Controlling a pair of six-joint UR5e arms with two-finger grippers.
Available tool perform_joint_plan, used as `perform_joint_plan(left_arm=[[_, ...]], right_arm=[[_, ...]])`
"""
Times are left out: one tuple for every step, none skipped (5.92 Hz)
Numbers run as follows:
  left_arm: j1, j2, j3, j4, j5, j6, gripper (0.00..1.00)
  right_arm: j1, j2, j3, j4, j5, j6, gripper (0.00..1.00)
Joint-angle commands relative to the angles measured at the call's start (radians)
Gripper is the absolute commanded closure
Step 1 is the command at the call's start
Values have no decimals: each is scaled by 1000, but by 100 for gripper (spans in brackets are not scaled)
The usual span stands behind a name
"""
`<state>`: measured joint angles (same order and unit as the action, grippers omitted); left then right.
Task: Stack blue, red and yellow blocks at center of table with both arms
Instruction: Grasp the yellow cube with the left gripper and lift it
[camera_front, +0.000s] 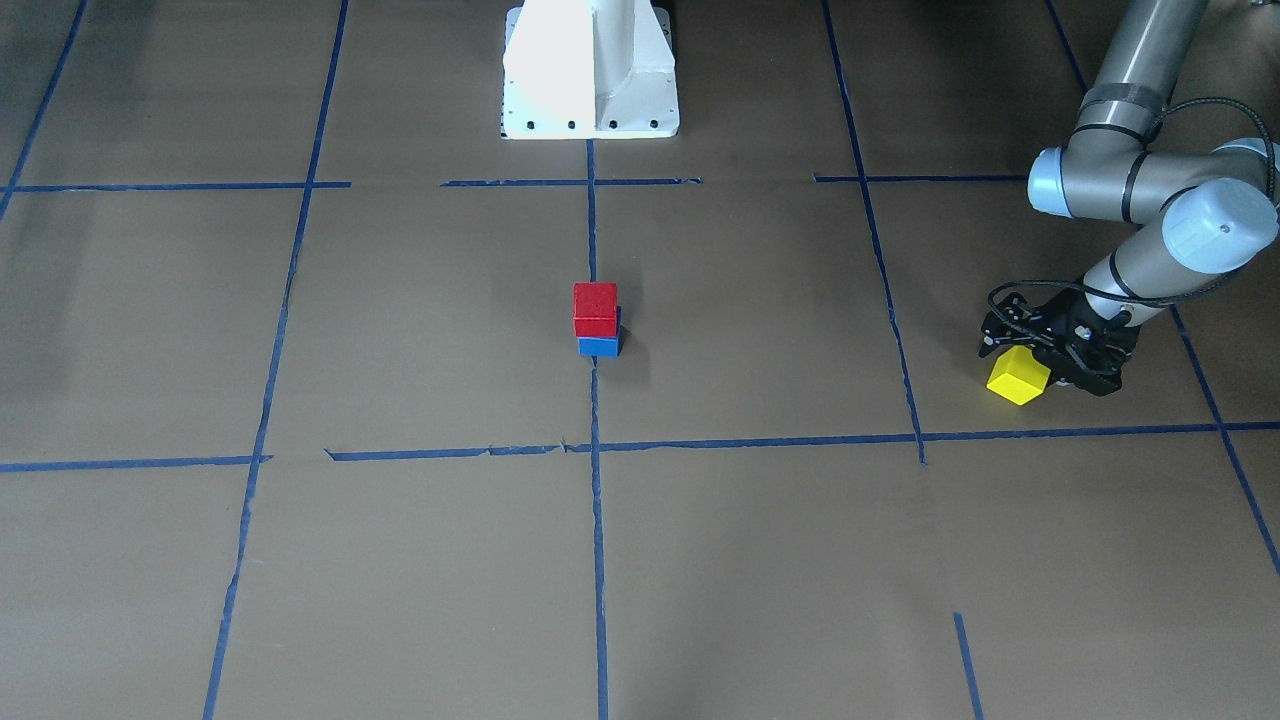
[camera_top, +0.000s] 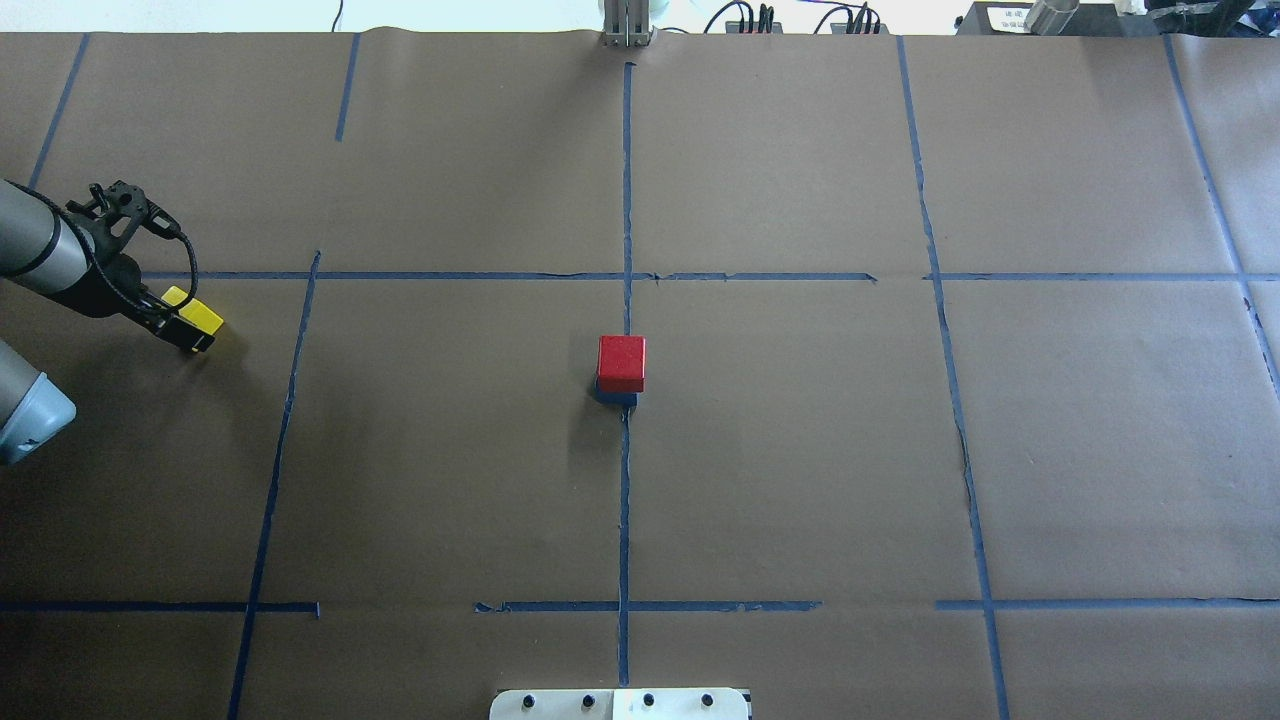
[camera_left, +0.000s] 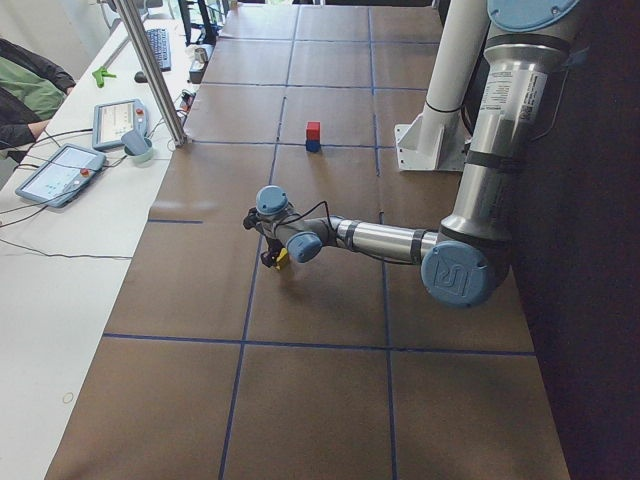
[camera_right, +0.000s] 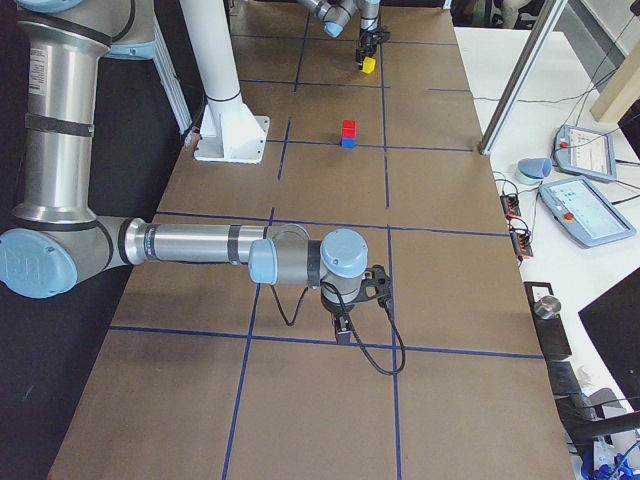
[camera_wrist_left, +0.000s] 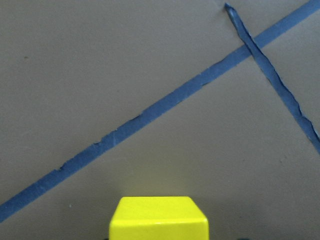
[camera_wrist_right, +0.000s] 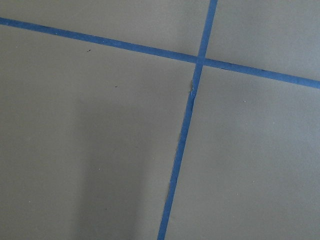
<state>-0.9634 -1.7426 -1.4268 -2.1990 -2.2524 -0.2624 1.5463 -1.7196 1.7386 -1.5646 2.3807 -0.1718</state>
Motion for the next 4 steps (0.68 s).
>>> perform_joint_plan(left_arm=[[6, -12, -9, 8, -1, -1, 91], [6, -46, -23, 53, -3, -12, 91], [8, -98, -71, 150, -3, -99, 91], [17, -148, -165, 286, -1, -267, 91]], right_arm=[[0, 0, -1, 0, 0, 0, 0], [0, 0, 1, 0, 0, 0, 0], [0, 0, 1, 0, 0, 0, 0], [0, 0, 1, 0, 0, 2, 0]])
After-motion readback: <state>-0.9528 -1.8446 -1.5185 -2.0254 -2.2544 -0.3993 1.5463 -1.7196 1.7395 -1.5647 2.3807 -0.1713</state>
